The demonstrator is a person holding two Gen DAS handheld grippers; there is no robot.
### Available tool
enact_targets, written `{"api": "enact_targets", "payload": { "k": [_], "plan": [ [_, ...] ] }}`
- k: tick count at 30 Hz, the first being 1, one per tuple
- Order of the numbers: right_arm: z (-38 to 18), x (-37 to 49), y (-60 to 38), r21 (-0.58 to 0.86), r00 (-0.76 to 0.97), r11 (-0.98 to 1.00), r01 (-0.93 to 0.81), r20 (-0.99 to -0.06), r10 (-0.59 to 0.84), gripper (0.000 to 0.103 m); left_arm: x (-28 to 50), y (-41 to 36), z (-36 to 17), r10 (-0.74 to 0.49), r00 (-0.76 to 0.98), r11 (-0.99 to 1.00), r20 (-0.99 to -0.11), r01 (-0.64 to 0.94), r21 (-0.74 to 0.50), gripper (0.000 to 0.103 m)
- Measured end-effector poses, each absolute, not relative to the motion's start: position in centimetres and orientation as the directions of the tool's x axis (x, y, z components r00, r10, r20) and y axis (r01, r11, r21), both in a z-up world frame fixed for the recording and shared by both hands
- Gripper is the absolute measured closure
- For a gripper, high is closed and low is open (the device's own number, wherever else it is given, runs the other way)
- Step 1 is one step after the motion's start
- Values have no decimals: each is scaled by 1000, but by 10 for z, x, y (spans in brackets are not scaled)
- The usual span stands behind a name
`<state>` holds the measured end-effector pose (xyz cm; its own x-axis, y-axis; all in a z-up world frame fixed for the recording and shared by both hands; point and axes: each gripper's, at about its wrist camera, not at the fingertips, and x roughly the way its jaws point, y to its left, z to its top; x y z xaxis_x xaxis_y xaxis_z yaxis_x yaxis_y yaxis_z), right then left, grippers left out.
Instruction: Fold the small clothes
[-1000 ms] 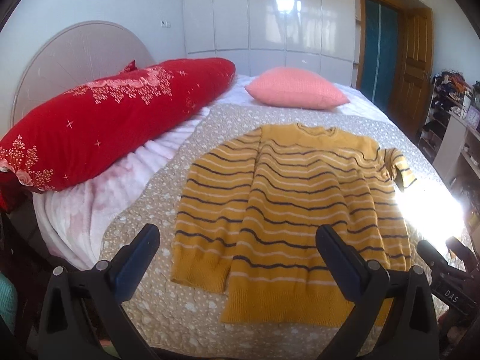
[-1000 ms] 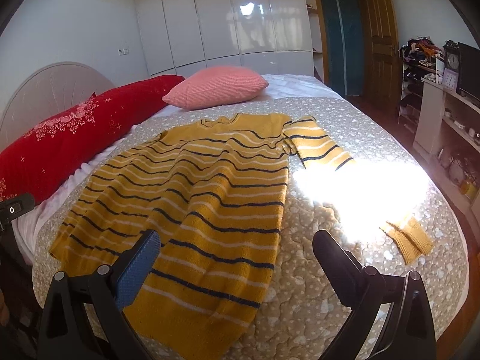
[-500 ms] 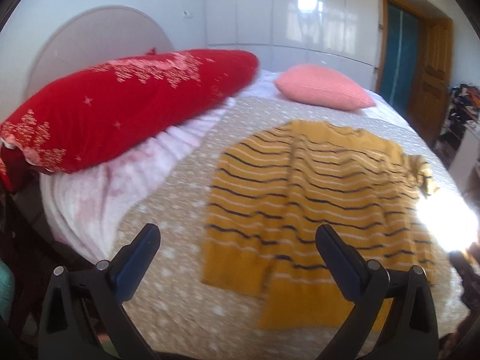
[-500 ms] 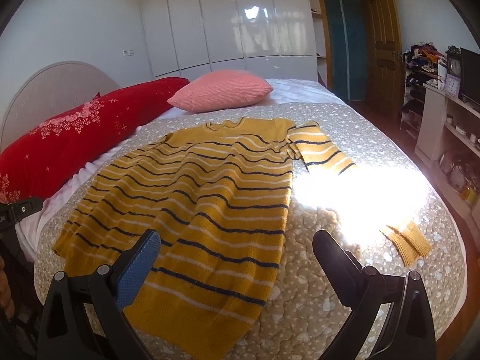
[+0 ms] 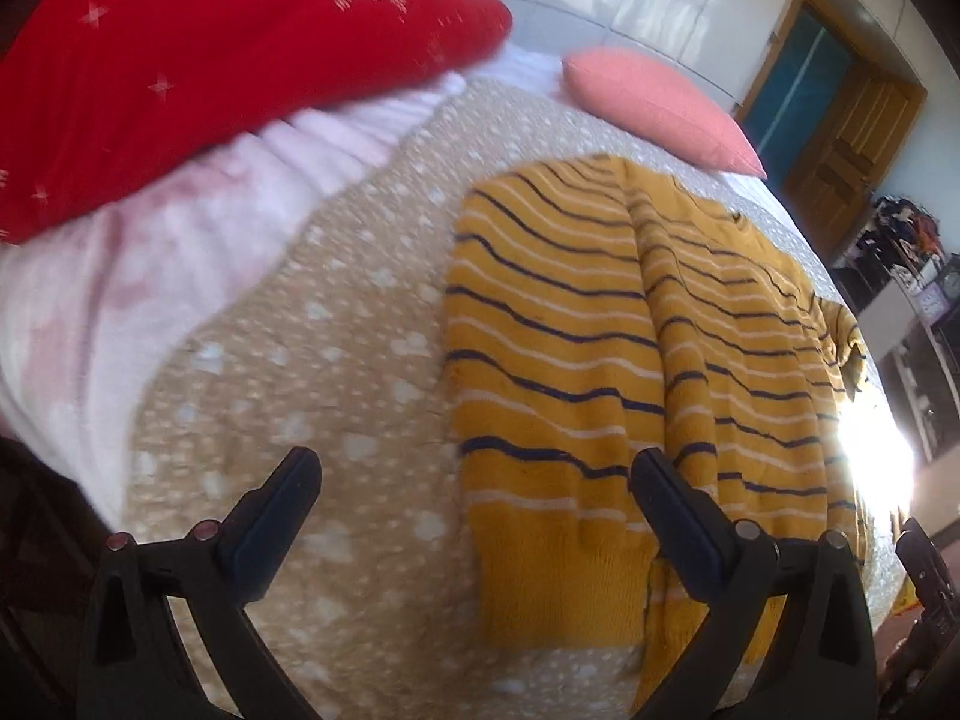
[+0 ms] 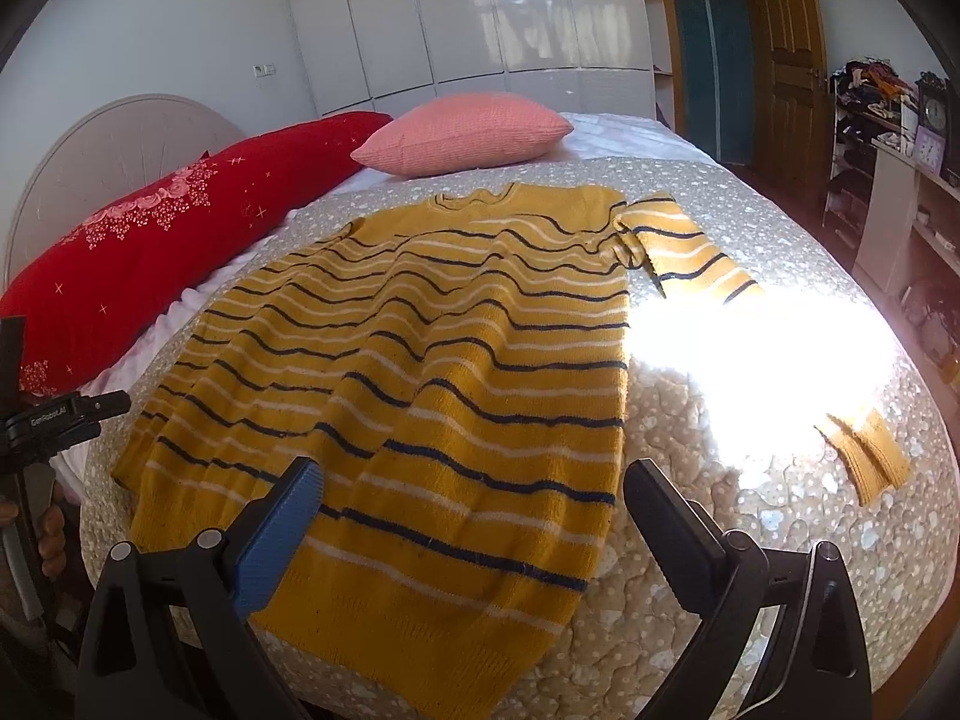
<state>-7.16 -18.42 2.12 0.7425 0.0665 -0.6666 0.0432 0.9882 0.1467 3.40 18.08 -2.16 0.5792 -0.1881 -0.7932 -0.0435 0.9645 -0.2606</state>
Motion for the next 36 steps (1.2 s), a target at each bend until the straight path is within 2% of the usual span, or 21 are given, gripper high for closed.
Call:
{"api": "enact_targets", "payload": {
  "k": [1, 2, 3, 4, 5, 6, 8, 12, 15, 16, 17, 18, 19, 20, 22, 27, 33, 36],
  "plan": [
    [22, -71, -183, 141, 742, 989, 42, -668, 64, 1, 37, 175, -26, -212, 567, 961, -796, -26, -274, 7],
    [22, -71, -182, 136, 741, 990, 44, -669, 59, 1, 42, 168, -31, -230, 549, 960, -803, -7, -280, 25],
    [22, -71, -182, 130, 740, 990, 47, -670, 53, 1, 44, 161, -34, -209, 540, 968, -815, -3, -251, 38],
    [22, -71, -182, 125, 739, 991, 49, -672, 48, 1, 47, 155, -35, -145, 540, 982, -829, -20, -185, 70],
    [23, -70, -181, 119, 736, 992, 47, -676, 46, 2, 49, 153, -33, -121, 540, 987, -833, -23, -159, 89],
    [24, -70, -180, 112, 733, 993, 43, -679, 45, 5, 52, 158, -30, -159, 538, 979, -828, -22, -202, 91],
    [26, -69, -176, 91, 728, 995, 30, -684, 41, 10, 56, 177, -20, -121, 563, 975, -817, -88, -205, 92],
    [33, -65, -164, 42, 731, 999, 2, -681, 27, 11, 65, 237, 6, 76, 622, 949, -779, -285, -136, 91],
    [39, -54, -148, 35, 731, 998, -45, -680, 57, 11, 64, 279, 20, 136, 633, 918, -762, -370, -144, 85],
    [41, -49, -140, 38, 730, 997, -71, -679, 78, 11, 58, 289, 26, 168, 642, 909, -749, -395, -134, 77],
    [43, -42, -130, 43, 728, 994, -104, -678, 105, 11, 49, 297, 32, 187, 655, 903, -732, -409, -135, 61],
    [46, -35, -119, 50, 723, 989, -139, -677, 136, 11, 39, 302, 36, 192, 669, 899, -718, -414, -145, 50],
    [48, -28, -107, 63, 717, 982, -177, -675, 172, 11, 26, 307, 40, 194, 685, 892, -702, -421, -164, 28],
    [51, -19, -93, 87, 705, 971, -222, -674, 222, 11, 11, 311, 44, 191, 706, 886, -682, -424, -190, 16],
    [52, 0, -63, 151, 664, 940, -307, -673, 325, 11, -19, 314, 49, 184, 740, 880, -647, -418, -227, 13],
    [30, 60, 27, 369, 471, 822, -433, -685, 555, 11, -68, 331, 44, 160, 752, 856, -640, -429, -290, 13],
    [-19, 102, 125, 546, 271, 728, -414, -690, 671, 11, -107, 354, 21, 123, 722, 821, -681, -460, -339, 13],
    [-36, 116, 155, 567, 277, 744, -355, -696, 663, 10, -116, 363, 9, 102, 708, 800, -698, -476, -366, 13]
  ]
}}
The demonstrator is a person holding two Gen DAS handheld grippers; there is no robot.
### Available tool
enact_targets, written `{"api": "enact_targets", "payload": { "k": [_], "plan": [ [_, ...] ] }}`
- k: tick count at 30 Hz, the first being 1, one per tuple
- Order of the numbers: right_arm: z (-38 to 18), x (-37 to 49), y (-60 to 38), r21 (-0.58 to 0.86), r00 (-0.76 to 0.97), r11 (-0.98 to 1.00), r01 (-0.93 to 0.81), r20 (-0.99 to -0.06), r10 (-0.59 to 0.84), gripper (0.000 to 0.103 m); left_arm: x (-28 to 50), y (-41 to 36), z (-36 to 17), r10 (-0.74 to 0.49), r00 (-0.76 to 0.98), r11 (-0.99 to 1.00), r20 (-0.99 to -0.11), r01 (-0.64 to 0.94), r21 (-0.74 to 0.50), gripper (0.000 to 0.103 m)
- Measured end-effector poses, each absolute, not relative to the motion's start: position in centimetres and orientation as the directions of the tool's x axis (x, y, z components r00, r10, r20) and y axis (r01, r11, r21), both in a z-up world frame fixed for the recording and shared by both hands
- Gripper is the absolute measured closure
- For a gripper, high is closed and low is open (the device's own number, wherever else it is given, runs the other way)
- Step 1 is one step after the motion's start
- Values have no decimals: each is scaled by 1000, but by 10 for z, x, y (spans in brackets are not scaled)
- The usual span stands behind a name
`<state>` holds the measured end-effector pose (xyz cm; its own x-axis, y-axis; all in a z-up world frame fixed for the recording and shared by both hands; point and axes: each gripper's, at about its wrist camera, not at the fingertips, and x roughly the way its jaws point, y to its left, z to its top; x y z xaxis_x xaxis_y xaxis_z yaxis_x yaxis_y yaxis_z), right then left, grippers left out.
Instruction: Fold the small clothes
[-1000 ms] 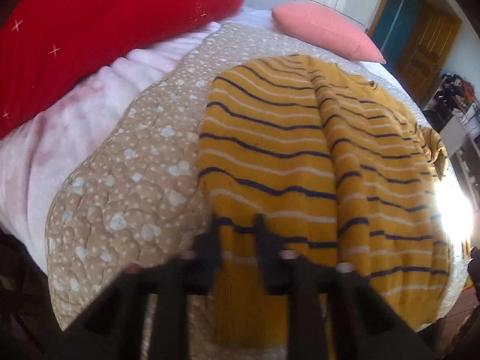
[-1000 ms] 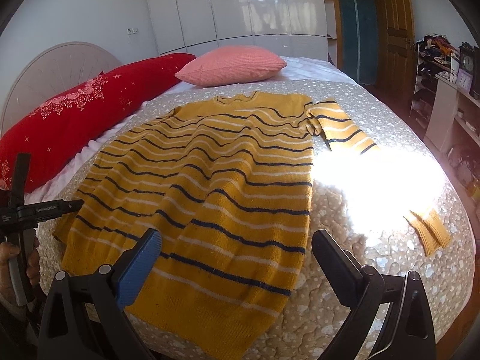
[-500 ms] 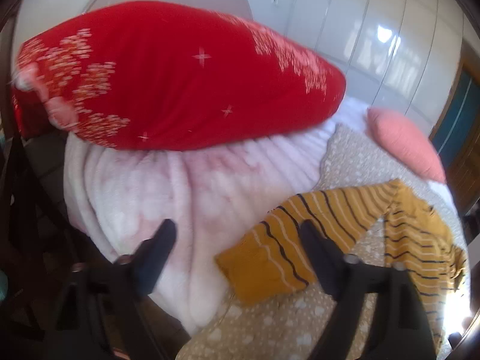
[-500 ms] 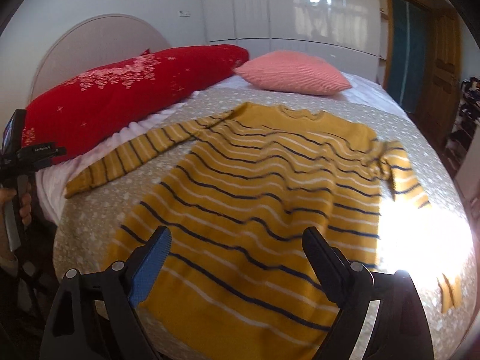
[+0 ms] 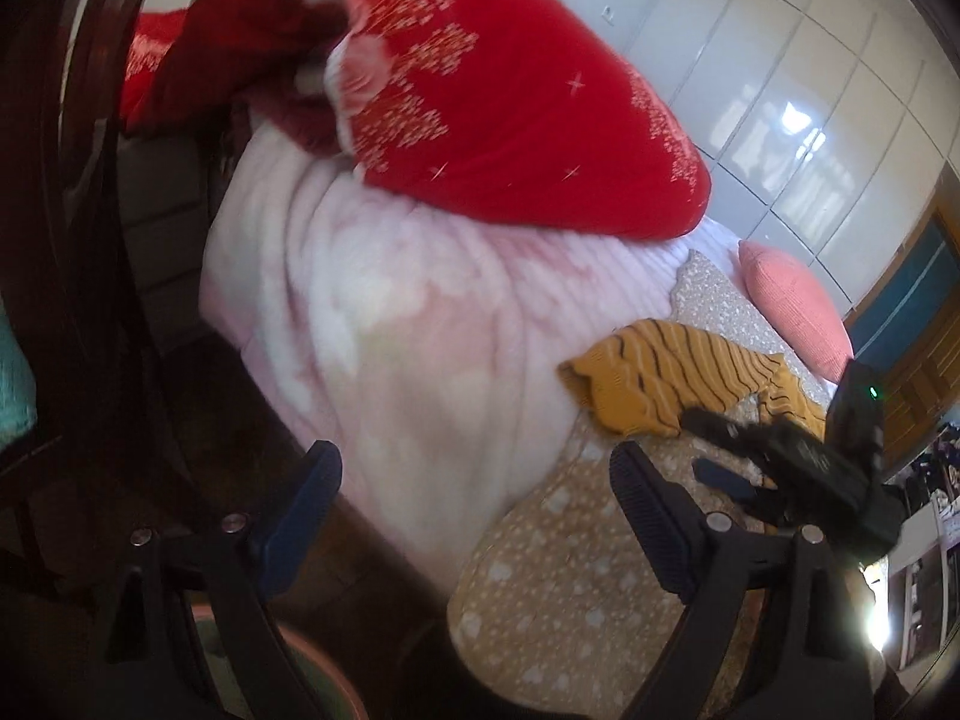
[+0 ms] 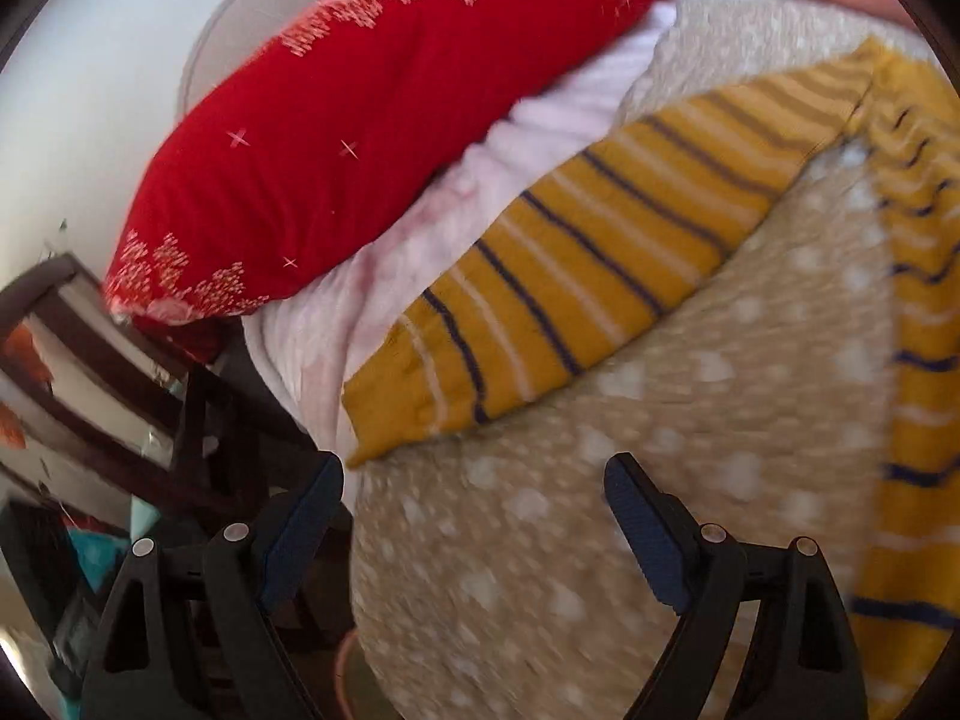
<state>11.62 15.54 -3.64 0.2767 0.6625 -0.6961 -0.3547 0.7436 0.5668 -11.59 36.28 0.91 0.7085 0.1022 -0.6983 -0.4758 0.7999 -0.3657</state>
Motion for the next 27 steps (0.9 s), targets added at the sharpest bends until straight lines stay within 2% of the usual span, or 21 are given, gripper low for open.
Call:
{"api": "enact_targets", "payload": {
  "k": [2, 3, 4, 6, 7, 9, 13, 15, 18, 21, 24, 25, 26, 27],
  "plan": [
    [-38, 122, 173, 521, 325, 774, -360, -707, 628, 11, -118, 365, 5, 104, 699, 796, -708, -485, -362, 13],
    [-38, 124, 183, 483, 347, 794, -370, -721, 600, 18, -118, 366, 5, 102, 698, 796, -709, -484, -362, 13],
    [-38, 126, 192, 432, 367, 818, -380, -741, 562, 48, -118, 365, 5, 99, 696, 798, -711, -483, -362, 13],
    [-38, 134, 199, 397, 342, 826, -401, -771, 537, 91, -117, 363, 7, 99, 697, 801, -711, -479, -358, 13],
    [-33, 138, 193, 440, 317, 805, -398, -757, 571, 95, -117, 361, 9, 98, 699, 804, -708, -475, -357, 13],
    [-11, 144, 170, 474, 331, 788, -393, -727, 602, 98, -117, 358, 13, 99, 707, 810, -700, -466, -357, 13],
    [59, 147, 105, 445, 445, 787, -428, -654, 612, 98, -110, 341, 24, 90, 723, 830, -685, -434, -349, 13],
    [88, 149, 61, 402, 511, 817, -412, -641, 573, 98, -104, 328, 27, 73, 728, 844, -682, -410, -347, 13],
    [114, 149, -9, 283, 623, 899, -334, -649, 436, 98, -93, 306, 31, 48, 725, 869, -687, -369, -329, 13],
    [112, 161, -79, 168, 690, 970, -177, -682, 244, 98, -80, 282, 34, 25, 717, 894, -697, -328, -305, 13],
    [81, 177, -139, -72, 656, 997, 41, -751, -81, 97, -67, 259, 37, -17, 706, 912, -708, -280, -301, 13],
    [72, 175, -158, -61, 629, 994, 96, -770, -108, 94, -63, 251, 38, -30, 705, 916, -709, -264, -301, 13],
    [65, 166, -175, 16, 624, 992, 123, -779, -64, 93, -60, 243, 38, -36, 702, 922, -712, -251, -295, 13],
    [60, 158, -191, 104, 632, 986, 128, -775, -1, 86, -55, 233, 37, -46, 694, 931, -719, -232, -283, 13]
  ]
}}
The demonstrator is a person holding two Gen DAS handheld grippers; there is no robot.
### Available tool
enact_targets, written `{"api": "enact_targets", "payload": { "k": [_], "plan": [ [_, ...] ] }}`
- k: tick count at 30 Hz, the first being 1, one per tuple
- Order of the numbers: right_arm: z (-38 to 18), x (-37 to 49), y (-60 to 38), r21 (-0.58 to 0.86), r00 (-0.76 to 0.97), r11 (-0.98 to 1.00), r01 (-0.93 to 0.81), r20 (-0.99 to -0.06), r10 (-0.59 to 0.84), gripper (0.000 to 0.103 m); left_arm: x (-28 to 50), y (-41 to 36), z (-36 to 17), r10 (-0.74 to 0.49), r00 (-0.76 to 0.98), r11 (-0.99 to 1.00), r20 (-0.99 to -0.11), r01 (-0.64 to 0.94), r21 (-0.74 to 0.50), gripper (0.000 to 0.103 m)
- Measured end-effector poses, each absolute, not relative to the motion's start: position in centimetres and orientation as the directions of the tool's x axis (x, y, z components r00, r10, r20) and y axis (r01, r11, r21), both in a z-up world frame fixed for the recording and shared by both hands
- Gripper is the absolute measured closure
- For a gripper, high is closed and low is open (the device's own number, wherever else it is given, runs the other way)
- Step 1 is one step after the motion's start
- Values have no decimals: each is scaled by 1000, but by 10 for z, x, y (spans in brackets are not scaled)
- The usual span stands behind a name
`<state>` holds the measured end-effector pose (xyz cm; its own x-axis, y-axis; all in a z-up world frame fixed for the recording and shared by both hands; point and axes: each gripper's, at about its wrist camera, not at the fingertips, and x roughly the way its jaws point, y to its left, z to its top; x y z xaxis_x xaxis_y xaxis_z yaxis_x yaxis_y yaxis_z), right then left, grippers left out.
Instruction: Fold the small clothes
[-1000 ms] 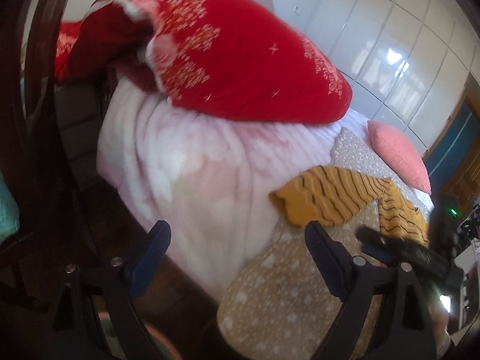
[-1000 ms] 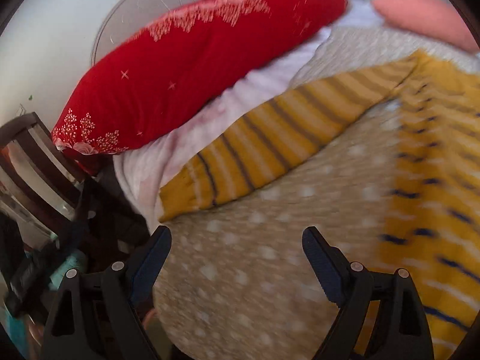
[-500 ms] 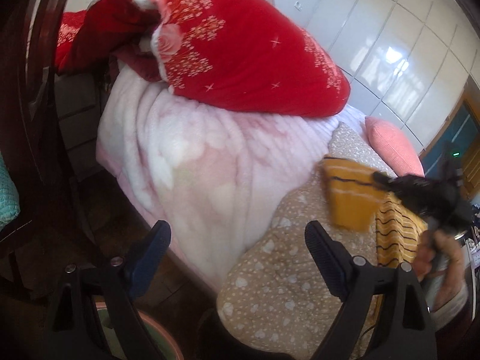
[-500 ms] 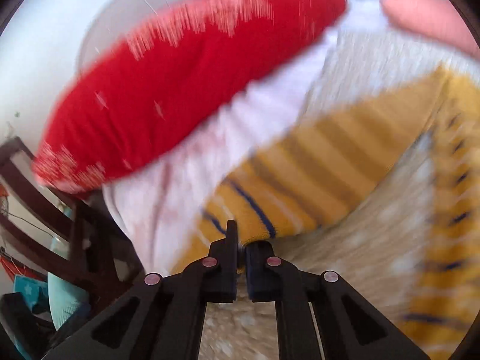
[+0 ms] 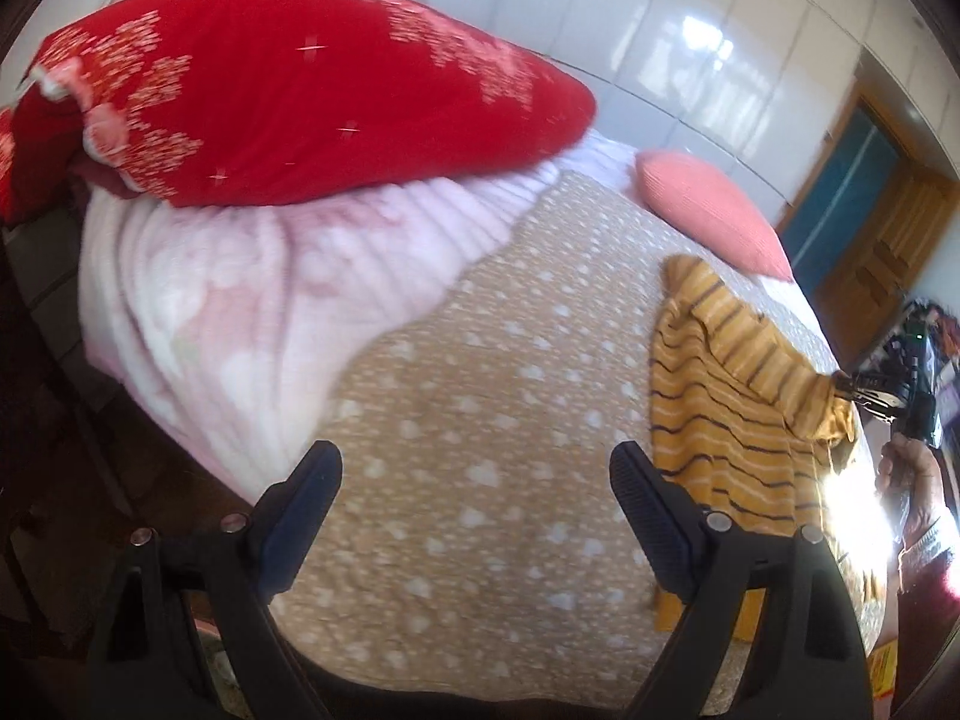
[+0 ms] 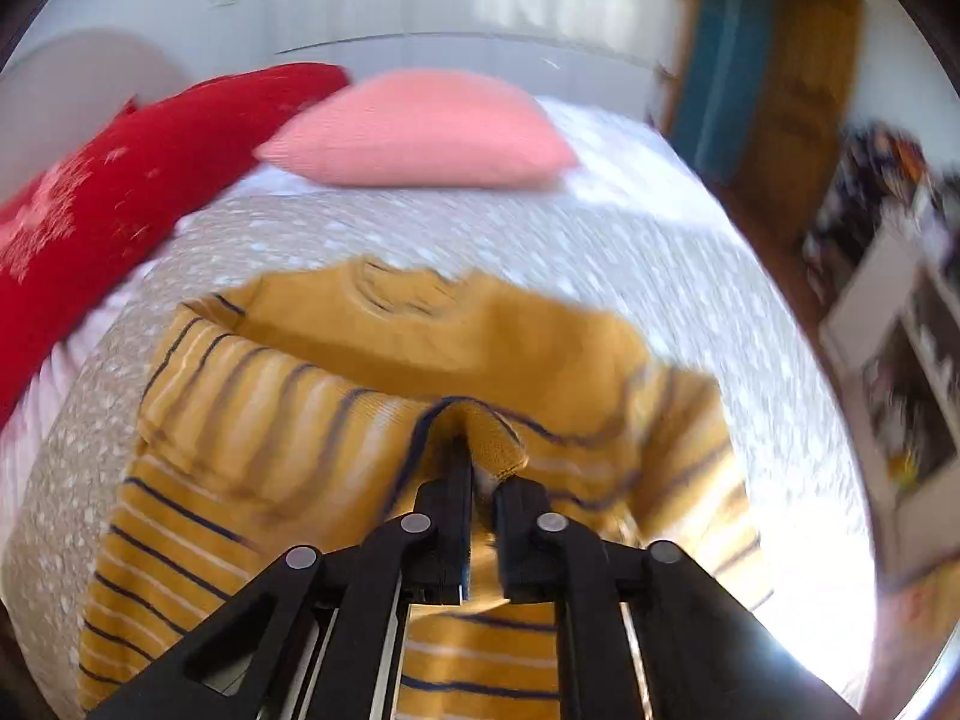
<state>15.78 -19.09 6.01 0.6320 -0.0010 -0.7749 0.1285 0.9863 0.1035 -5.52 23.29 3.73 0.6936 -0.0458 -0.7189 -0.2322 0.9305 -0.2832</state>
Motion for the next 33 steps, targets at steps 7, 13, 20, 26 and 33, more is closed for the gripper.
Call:
{"api": "enact_targets", "payload": {
  "k": [7, 13, 20, 26, 33],
  "plan": [
    [45, 99, -255, 356, 688, 921, 160, -709, 155, 46, -17, 164, 19, -171, 607, 956, -776, -89, -280, 13],
    [51, 21, -328, 488, 743, 839, 238, -648, 166, 41, -17, 121, 20, -215, 584, 966, -782, 8, -260, 13],
    [55, -69, -376, 336, 735, 864, 376, -676, -57, 21, -13, 98, 23, -244, 570, 962, -785, 42, -269, 13],
    [13, -77, -382, 221, 652, 869, 443, -745, -143, 21, -21, 76, 27, -255, 557, 964, -790, 79, -256, 13],
    [-16, -74, -384, 284, 686, 888, 362, -726, -48, 78, -37, 66, 45, -205, 592, 979, -780, 103, -178, 13]
  ]
}}
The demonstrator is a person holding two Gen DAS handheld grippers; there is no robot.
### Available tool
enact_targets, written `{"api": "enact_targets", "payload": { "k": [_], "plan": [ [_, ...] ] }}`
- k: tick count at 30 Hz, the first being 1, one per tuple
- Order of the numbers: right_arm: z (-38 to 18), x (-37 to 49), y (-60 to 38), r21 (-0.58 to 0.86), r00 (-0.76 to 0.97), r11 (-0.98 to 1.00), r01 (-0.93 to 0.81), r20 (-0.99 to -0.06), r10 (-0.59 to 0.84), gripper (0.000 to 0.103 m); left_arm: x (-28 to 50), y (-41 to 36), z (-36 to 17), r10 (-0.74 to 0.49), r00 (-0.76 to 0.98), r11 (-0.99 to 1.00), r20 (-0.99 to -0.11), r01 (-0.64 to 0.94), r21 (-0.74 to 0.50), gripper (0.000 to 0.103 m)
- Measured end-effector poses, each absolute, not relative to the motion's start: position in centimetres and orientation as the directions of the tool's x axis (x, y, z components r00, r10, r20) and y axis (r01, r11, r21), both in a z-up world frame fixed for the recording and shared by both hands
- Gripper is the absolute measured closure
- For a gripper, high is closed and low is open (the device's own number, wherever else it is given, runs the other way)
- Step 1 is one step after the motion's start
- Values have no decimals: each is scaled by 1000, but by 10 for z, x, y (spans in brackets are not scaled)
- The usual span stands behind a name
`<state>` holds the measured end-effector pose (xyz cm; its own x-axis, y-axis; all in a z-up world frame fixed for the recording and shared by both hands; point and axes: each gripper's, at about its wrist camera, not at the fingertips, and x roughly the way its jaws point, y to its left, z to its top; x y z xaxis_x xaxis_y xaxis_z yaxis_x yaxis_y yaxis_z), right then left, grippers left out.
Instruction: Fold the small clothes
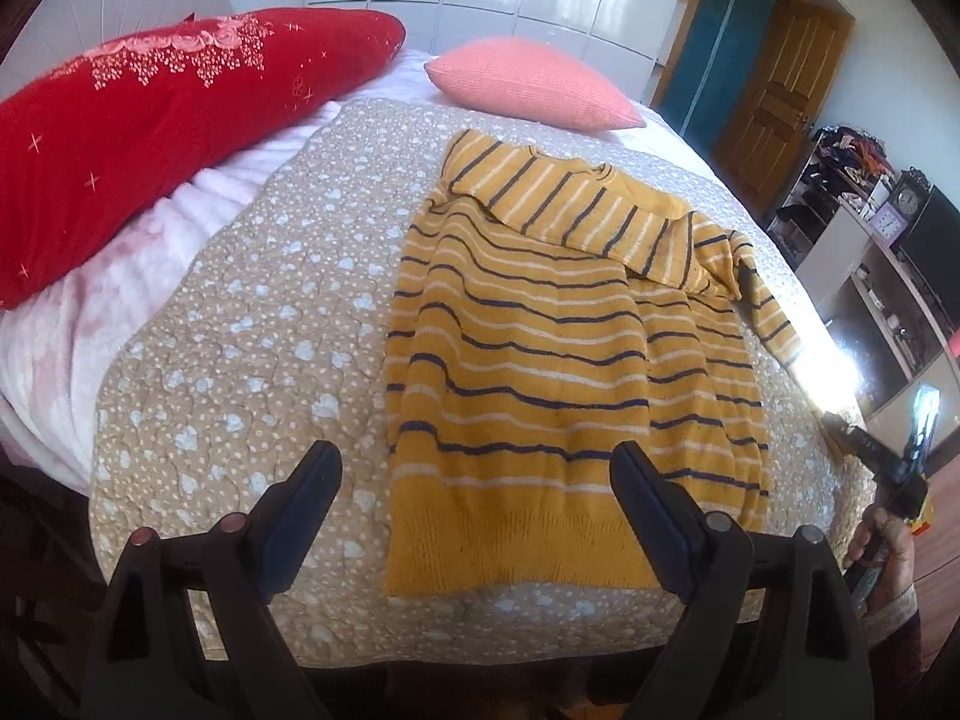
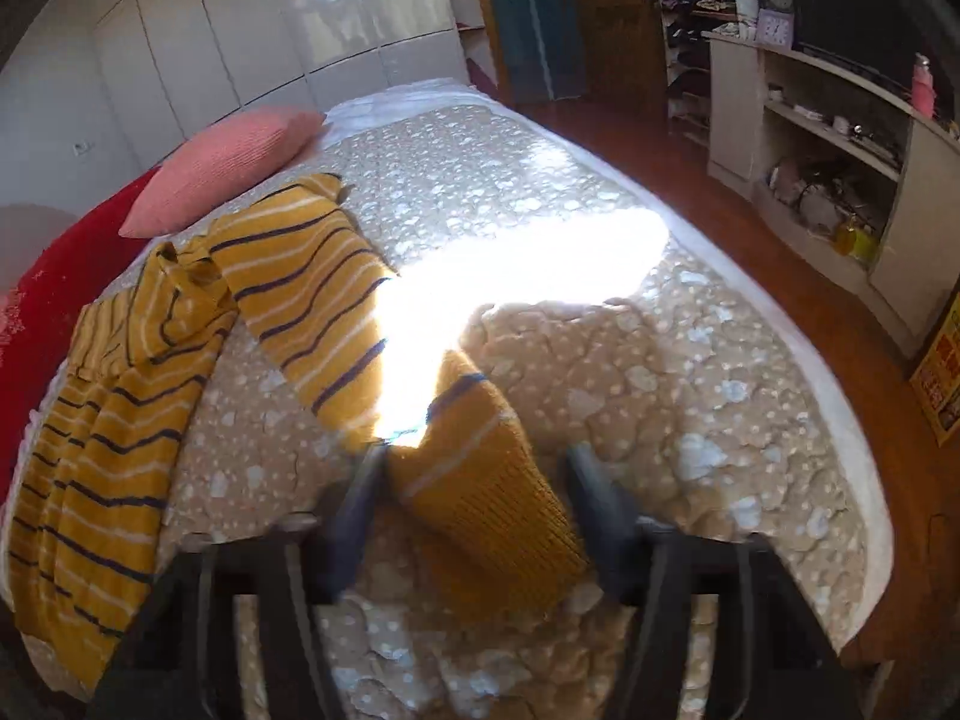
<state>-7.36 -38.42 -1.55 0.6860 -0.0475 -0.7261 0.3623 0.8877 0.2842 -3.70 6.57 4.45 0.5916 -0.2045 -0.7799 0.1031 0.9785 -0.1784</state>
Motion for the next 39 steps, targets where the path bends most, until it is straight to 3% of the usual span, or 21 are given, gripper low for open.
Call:
{"api": "enact_targets", "payload": {
  "k": [2, 5, 9, 14, 19, 27, 33, 39],
  "plan": [
    [-2, -84, -408, 426, 748, 837, 344, -663, 30, 86, -39, 67, 48, -199, 596, 980, -778, 97, -176, 13],
    [30, -115, -462, 519, 819, 745, 419, -570, -64, 90, -42, 68, 51, -206, 602, 978, -771, 94, -188, 13],
    [52, -150, -529, 489, 771, 636, 597, -569, -287, 91, -45, 62, 50, -214, 601, 977, -771, 111, -184, 13],
    [74, -143, -531, 461, 772, 667, 585, -568, -285, 93, -45, 55, 45, -232, 588, 972, -775, 124, -197, 13],
    [99, -99, -478, 446, 824, 771, 454, -540, -172, 93, -49, 60, 45, -248, 594, 968, -766, 119, -221, 13],
    [145, 21, -330, 380, 852, 914, 145, -517, 80, 93, -60, 101, 43, -174, 650, 981, -740, 48, -189, 13],
    [130, 125, -177, 304, 747, 949, -82, -612, 260, 93, -60, 140, 30, -138, 658, 978, -740, -25, -205, 13],
    [58, 204, -50, 258, 568, 936, -239, -745, 350, 93, -60, 175, 22, -78, 672, 981, -736, -78, -176, 13]
  ]
}}
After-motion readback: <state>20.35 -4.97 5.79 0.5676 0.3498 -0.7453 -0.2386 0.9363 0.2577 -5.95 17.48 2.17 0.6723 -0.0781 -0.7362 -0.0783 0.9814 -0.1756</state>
